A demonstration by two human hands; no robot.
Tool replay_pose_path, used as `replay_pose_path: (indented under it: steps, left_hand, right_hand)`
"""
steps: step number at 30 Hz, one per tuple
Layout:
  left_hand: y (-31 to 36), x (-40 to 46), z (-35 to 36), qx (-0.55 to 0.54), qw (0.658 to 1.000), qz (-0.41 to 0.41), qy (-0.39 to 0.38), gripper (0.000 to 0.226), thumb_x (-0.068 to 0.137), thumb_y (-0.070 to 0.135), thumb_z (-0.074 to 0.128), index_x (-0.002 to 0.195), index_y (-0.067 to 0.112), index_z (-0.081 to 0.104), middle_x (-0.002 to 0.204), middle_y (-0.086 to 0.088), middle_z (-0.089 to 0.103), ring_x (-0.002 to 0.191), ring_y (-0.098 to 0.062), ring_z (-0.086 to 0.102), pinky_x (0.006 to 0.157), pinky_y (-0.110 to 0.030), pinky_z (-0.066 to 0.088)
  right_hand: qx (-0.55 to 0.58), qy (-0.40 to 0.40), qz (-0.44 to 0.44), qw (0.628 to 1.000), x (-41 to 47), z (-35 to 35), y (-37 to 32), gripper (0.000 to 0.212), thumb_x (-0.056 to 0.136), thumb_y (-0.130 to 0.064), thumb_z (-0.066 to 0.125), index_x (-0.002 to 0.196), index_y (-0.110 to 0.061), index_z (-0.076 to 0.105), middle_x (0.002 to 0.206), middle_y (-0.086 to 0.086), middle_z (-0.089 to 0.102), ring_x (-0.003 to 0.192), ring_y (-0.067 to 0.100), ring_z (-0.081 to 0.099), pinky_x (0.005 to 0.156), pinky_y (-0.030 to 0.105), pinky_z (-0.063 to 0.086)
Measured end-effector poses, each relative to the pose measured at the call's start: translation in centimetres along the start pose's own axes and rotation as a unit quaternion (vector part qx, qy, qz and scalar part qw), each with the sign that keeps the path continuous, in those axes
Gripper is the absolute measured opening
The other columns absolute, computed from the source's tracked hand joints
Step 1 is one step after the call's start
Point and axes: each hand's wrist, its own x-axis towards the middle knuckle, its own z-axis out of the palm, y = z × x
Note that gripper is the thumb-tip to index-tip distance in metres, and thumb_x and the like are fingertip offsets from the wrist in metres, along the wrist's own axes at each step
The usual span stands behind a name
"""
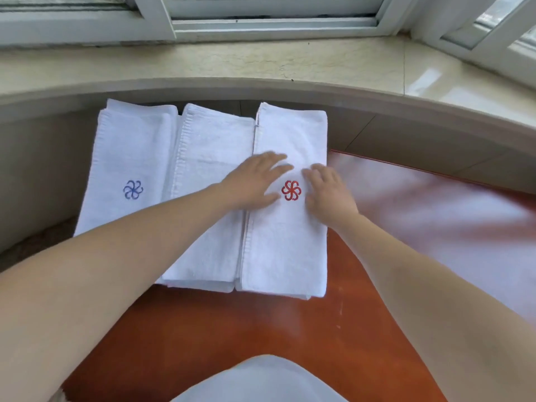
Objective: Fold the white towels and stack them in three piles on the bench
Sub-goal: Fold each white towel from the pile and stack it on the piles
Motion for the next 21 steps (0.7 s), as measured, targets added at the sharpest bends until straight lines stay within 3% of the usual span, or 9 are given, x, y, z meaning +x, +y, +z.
replay_pose_path:
  steps: [5, 8, 12, 14, 17, 21]
  left_hand:
    - [3.8, -7.3, 4.3, 0.068, 0.993, -0.006, -0.100, 0.092, 0.093, 0.074, 0.043, 0.164, 0.032, 0.001, 0.171, 0.003, -0.008, 0.158, -0.021, -0.007, 0.126, -0.043, -0.003]
    - [4.2, -10.1, 5.4, 0.089, 0.988, -0.041, -0.121, 0.081, 0.101, 0.060, 0.041, 0.161, 0.037, -0.009, 0.170, 0.004, -0.017, 0.157, -0.019, -0.015, 0.126, -0.044, -0.008]
    - [6.0, -12.5, 6.4, 0.069, 0.990, -0.059, -0.103, 0.067, 0.107, 0.031, 0.041, 0.162, 0.041, 0.003, 0.171, 0.003, -0.013, 0.157, -0.020, -0.011, 0.127, -0.044, -0.004]
    - [7.2, -13.5, 6.8, 0.012, 0.991, -0.089, -0.100, 0.060, 0.107, 0.041, 0.039, 0.161, 0.042, 0.012, 0.171, 0.006, -0.011, 0.157, -0.017, -0.011, 0.127, -0.044, -0.005]
    - [8.8, -15.4, 7.4, -0.017, 0.986, -0.120, -0.117, 0.071, 0.099, 0.065, 0.039, 0.161, 0.040, 0.015, 0.171, 0.009, -0.010, 0.157, -0.015, -0.012, 0.127, -0.045, -0.004]
    - [10.8, -17.3, 7.7, -0.004, 0.980, -0.159, -0.121, 0.065, 0.104, 0.049, 0.039, 0.162, 0.032, 0.016, 0.172, 0.007, -0.001, 0.157, -0.020, -0.005, 0.127, -0.045, 0.006]
  right_hand:
    - [-0.065, -0.058, -0.053, 0.995, -7.1, 3.7, -1.5, 0.072, 0.102, -0.049, 0.048, 0.163, -0.019, 0.023, 0.170, 0.007, 0.015, 0.158, 0.029, 0.009, 0.126, 0.044, 0.010]
    - [-0.091, -0.059, -0.053, 0.993, -11.4, 6.0, -2.0, 0.072, 0.104, -0.055, 0.040, 0.164, -0.022, 0.018, 0.172, 0.005, 0.009, 0.158, 0.027, 0.005, 0.126, 0.045, 0.006]
    - [-0.085, -0.027, -0.047, 0.995, -15.6, 8.2, -3.0, 0.064, 0.107, -0.049, 0.033, 0.164, -0.021, 0.019, 0.172, 0.007, 0.009, 0.158, 0.029, 0.005, 0.126, 0.044, 0.005]
    - [-0.076, -0.043, -0.036, 0.996, -17.3, 8.7, -3.6, 0.064, 0.108, -0.049, 0.027, 0.164, -0.022, 0.015, 0.172, 0.006, 0.005, 0.158, 0.028, 0.001, 0.126, 0.044, 0.004]
    - [-0.049, -0.073, -0.041, 0.995, -19.9, 9.0, -4.1, 0.069, 0.106, -0.051, 0.032, 0.165, -0.020, 0.011, 0.172, 0.004, 0.000, 0.158, 0.025, -0.005, 0.127, 0.042, 0.006]
    - [0.024, -0.093, -0.066, 0.993, -23.1, 8.1, -3.7, 0.075, 0.099, -0.041, 0.055, 0.162, -0.020, 0.022, 0.170, -0.003, 0.013, 0.158, 0.019, 0.003, 0.123, 0.037, 0.028]
